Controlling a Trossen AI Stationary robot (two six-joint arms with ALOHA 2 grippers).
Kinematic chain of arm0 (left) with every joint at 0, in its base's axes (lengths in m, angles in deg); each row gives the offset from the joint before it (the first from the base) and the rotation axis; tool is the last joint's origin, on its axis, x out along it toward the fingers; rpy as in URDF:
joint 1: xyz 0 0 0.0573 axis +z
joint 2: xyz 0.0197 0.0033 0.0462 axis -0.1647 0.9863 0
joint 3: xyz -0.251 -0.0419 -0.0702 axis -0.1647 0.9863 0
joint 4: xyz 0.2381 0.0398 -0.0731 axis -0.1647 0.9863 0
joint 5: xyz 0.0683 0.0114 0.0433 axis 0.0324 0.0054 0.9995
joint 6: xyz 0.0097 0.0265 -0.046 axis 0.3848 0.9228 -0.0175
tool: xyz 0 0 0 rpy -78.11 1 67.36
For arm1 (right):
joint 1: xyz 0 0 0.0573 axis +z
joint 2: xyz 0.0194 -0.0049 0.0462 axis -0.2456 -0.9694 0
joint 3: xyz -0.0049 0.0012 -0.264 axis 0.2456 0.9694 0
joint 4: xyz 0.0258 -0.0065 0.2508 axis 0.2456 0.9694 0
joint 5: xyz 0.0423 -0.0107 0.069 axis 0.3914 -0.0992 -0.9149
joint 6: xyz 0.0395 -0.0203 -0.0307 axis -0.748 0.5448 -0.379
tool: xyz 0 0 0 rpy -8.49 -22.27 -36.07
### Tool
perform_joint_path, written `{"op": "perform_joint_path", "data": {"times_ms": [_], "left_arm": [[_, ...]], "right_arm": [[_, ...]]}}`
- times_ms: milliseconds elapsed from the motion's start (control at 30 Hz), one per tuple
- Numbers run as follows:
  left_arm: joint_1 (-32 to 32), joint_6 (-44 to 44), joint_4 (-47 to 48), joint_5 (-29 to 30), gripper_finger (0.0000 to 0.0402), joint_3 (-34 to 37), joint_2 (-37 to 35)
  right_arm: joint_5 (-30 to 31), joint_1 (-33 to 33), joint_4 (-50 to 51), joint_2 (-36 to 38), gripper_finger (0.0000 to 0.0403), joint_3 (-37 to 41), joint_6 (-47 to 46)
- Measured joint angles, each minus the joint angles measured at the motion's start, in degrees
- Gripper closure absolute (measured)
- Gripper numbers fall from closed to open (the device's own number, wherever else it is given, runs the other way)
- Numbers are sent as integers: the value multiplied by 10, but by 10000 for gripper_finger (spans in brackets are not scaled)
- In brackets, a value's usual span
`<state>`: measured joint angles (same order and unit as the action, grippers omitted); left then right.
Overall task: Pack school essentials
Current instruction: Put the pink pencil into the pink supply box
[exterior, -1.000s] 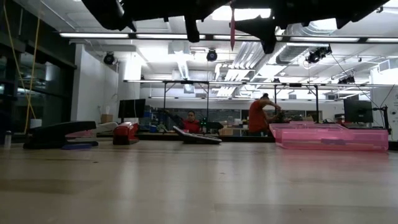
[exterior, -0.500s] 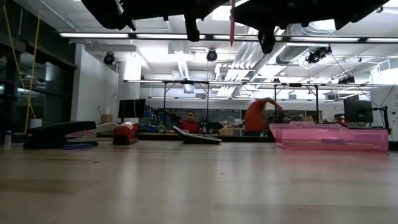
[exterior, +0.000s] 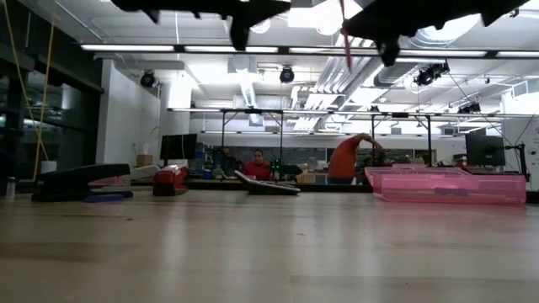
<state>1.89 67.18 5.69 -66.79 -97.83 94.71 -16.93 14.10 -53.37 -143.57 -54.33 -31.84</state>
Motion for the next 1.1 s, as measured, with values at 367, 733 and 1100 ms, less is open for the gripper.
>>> {"op": "perform_joint_path", "data": {"times_ms": [367, 733, 1100], "left_arm": [[-6, 43, 76, 64, 261, 94, -236], [-6, 7, 27, 81, 261, 166, -305], [-6, 7, 26, 81, 261, 166, -304]], "right_arm": [[77, -8, 176, 143, 402, 0, 32], [70, -8, 180, 141, 403, 0, 32], [163, -90, 528, 18, 403, -113, -57]]}}
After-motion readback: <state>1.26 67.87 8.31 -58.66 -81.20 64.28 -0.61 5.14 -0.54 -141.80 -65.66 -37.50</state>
